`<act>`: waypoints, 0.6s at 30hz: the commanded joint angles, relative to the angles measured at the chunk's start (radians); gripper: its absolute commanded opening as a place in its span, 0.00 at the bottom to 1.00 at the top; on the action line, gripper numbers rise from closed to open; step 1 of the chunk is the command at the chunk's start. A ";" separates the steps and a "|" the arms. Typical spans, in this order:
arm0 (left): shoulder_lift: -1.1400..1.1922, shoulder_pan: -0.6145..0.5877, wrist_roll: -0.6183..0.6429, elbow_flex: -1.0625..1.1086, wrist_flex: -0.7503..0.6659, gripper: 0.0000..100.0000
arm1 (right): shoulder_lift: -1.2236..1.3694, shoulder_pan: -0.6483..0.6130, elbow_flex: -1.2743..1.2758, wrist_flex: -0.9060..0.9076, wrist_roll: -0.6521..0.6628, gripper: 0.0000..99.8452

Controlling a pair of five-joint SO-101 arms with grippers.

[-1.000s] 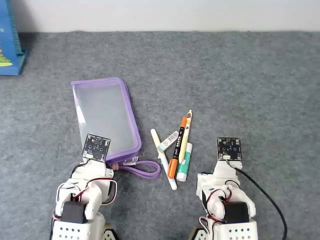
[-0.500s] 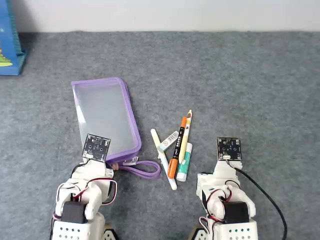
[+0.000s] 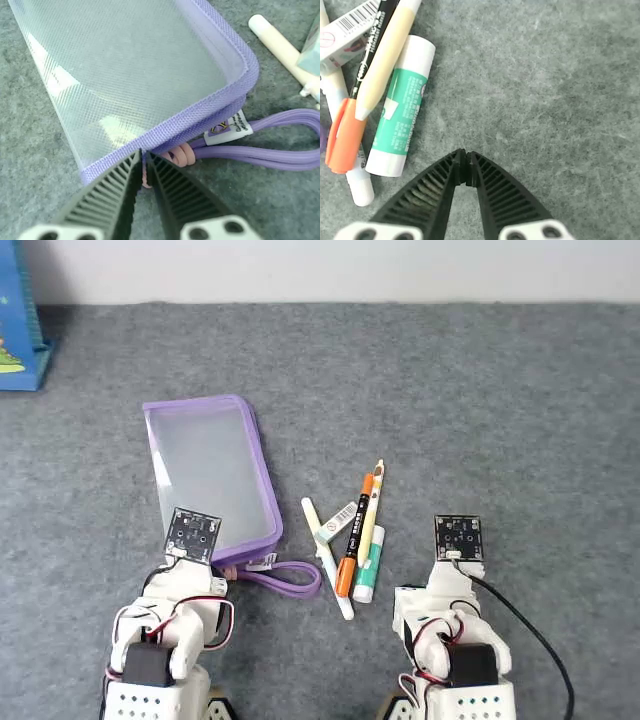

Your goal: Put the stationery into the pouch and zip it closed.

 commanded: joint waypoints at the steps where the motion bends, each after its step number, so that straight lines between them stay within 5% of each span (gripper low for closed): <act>1: -0.012 0.000 -0.008 -0.012 0.005 0.01 | -0.007 0.001 0.017 0.004 0.009 0.01; 11: -0.012 -0.018 -0.009 -0.033 0.011 0.01 | -0.007 0.001 0.017 0.004 0.009 0.01; 18: -0.012 -0.262 -0.005 -0.188 0.074 0.01 | -0.007 -0.002 0.017 0.004 0.009 0.01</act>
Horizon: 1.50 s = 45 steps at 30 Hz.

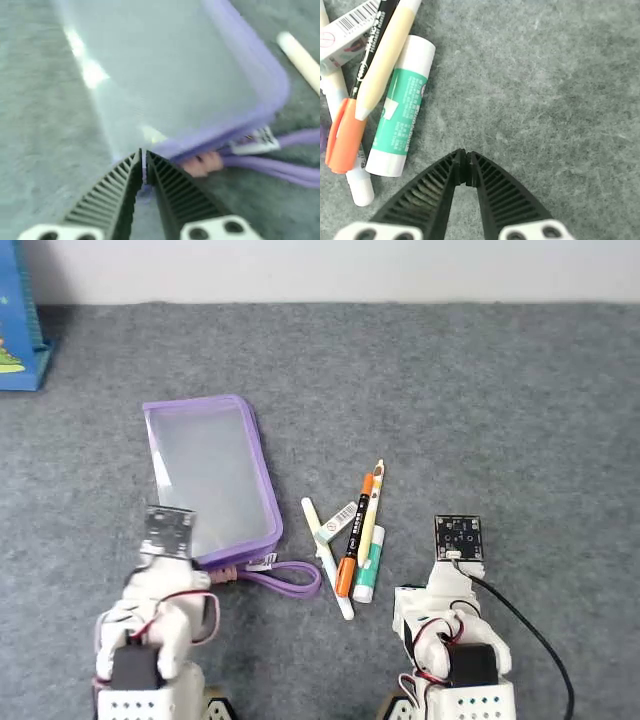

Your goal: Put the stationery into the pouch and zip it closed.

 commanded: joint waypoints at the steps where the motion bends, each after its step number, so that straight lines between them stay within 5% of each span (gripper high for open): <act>1: -0.011 -0.157 -0.003 -0.107 0.025 0.01 | -0.007 -0.002 0.017 0.004 0.008 0.01; 9: -0.011 -0.453 0.000 -0.145 -0.014 0.02 | -0.007 -0.002 0.017 0.004 0.009 0.01; 17: -0.011 -0.453 -0.058 -0.047 -0.069 0.02 | -0.007 0.013 0.002 0.007 0.031 0.01; 22: -0.011 -0.457 -0.092 -0.047 -0.068 0.02 | -0.007 0.033 -0.014 -0.022 0.347 0.01; 27: -0.011 -0.459 -0.094 -0.050 -0.069 0.02 | -0.007 0.047 -0.057 -0.079 0.468 0.01; 36: -0.011 -0.459 -0.094 -0.044 -0.100 0.02 | 0.050 -0.119 -0.302 0.016 0.483 0.01; 45: -0.011 -0.460 -0.094 -0.042 -0.103 0.03 | 0.562 -0.294 -0.605 -0.002 0.485 0.01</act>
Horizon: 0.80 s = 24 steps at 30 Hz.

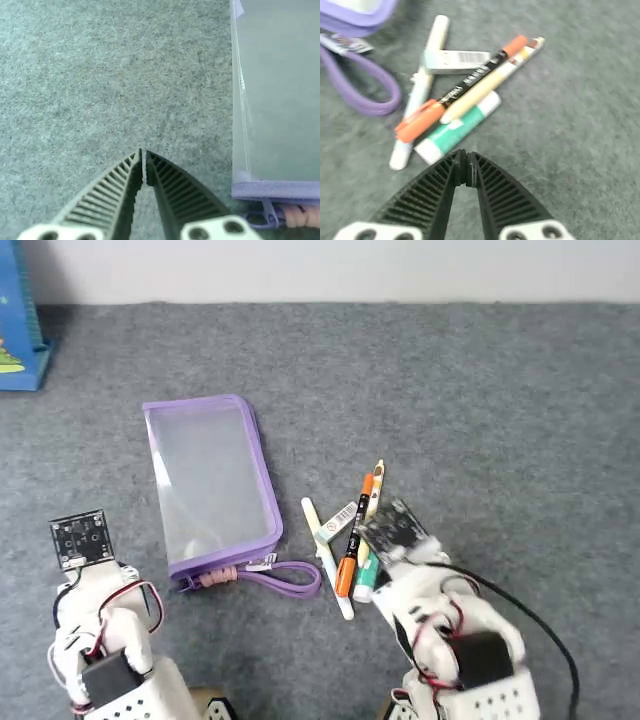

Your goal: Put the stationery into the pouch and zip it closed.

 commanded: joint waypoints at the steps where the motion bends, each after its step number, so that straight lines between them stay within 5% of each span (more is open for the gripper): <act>1: -0.011 -0.011 -0.012 -0.005 -0.025 0.05 | 0.255 -0.088 -0.152 -0.033 0.009 0.01; 6: -0.011 -0.011 -0.008 0.022 -0.028 0.15 | 0.567 -0.191 -0.227 -0.150 0.003 0.01; 14: -0.011 -0.011 -0.008 0.024 -0.028 0.16 | 0.958 -0.298 -0.387 -0.248 -0.066 0.12; 24: -0.011 -0.011 -0.008 0.025 -0.028 0.16 | 1.093 -0.492 -0.477 -0.283 -0.071 0.15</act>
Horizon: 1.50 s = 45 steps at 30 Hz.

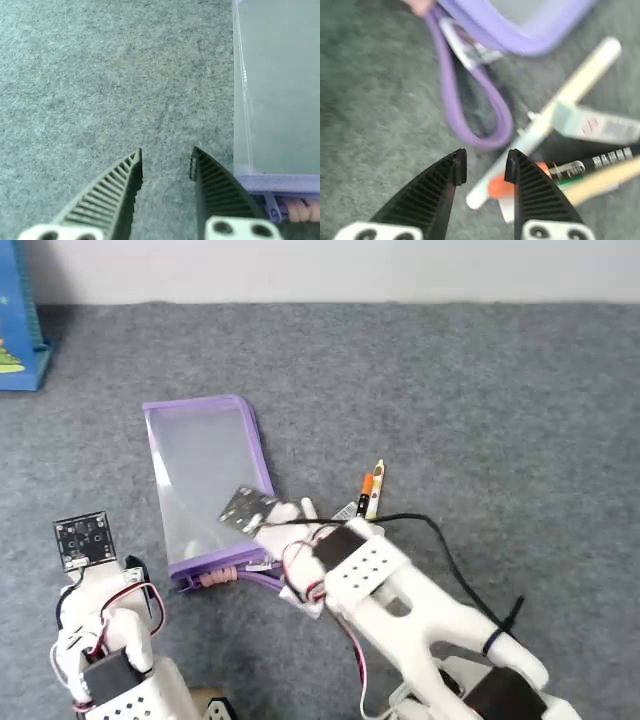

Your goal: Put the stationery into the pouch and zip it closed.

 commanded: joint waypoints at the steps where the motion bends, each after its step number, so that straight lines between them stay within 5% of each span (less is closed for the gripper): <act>1: -0.011 -0.006 -0.003 -0.010 -0.025 0.16 | 0.013 -0.053 -0.057 -0.053 -0.012 0.15; 20: -0.011 -0.003 -0.003 0.001 -0.026 0.16 | 0.311 -0.084 -0.071 -0.228 -0.012 0.15; 25: -0.011 -0.002 -0.003 0.001 -0.026 0.16 | 0.311 -0.077 -0.107 -0.183 -0.009 0.00; 30: -0.011 0.000 -0.005 0.001 -0.025 0.16 | 0.305 -0.045 -0.118 -0.147 -0.009 0.01; 45: -0.011 0.086 0.015 -0.053 0.034 0.25 | -0.289 0.130 0.037 -0.082 -0.020 0.01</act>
